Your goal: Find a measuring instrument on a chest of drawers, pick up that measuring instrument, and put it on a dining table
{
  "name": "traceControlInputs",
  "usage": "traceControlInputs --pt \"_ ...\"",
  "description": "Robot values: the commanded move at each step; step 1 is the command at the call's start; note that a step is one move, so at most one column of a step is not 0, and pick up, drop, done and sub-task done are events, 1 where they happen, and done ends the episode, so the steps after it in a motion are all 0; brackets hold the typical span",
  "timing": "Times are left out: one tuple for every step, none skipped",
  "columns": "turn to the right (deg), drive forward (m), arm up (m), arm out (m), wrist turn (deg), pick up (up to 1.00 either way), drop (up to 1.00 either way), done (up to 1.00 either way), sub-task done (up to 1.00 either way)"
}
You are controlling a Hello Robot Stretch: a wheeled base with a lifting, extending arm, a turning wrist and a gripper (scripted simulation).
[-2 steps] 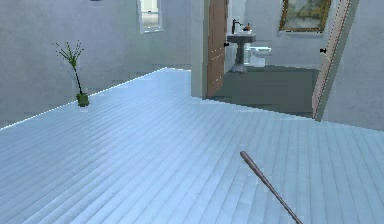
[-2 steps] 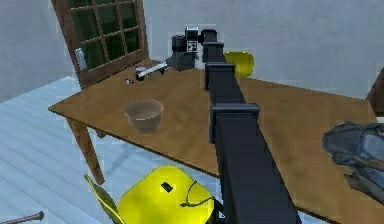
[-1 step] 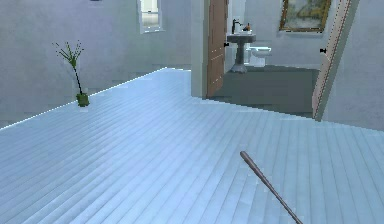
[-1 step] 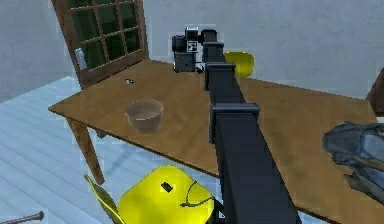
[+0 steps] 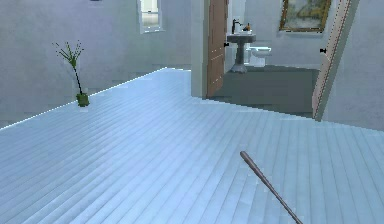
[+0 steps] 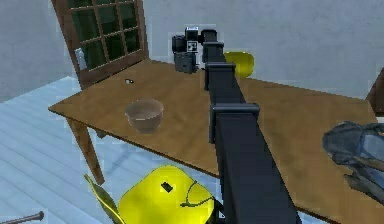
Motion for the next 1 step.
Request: traceControlInputs --pt "0.0 0.00 -0.32 0.00 0.0 0.00 0.00 0.00 0.00"
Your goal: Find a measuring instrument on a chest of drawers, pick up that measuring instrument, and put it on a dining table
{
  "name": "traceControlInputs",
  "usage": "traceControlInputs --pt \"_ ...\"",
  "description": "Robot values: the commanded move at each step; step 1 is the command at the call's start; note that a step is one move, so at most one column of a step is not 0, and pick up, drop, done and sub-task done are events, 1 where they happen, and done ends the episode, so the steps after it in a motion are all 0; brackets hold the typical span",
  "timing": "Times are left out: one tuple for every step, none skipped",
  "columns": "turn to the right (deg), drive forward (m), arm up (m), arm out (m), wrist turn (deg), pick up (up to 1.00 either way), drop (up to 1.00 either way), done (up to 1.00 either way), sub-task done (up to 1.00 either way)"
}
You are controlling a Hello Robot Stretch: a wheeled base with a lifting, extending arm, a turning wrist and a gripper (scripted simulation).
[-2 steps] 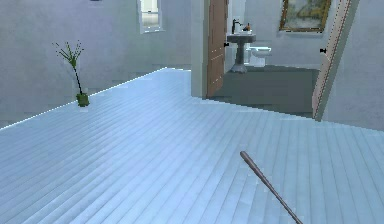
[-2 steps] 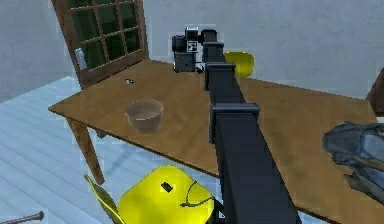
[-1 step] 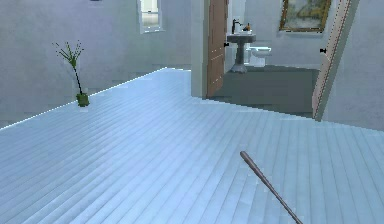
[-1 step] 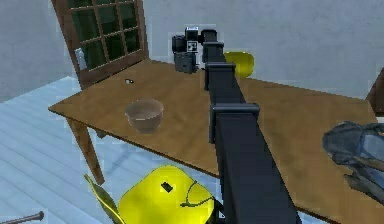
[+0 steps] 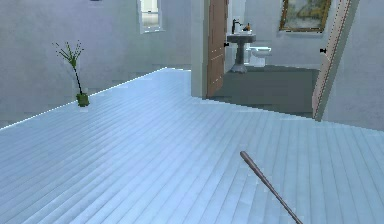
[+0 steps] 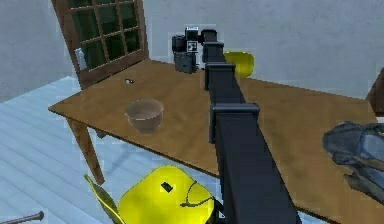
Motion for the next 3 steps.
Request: traceControlInputs --pt "0.0 0.00 0.00 0.00 0.0 0.00 1.00 0.00 0.00" --pt "0.0 0.00 0.00 -0.10 0.0 0.00 0.00 0.00 0.00" --pt "0.0 0.00 0.00 0.00 0.0 0.00 0.00 1.00 0.00"
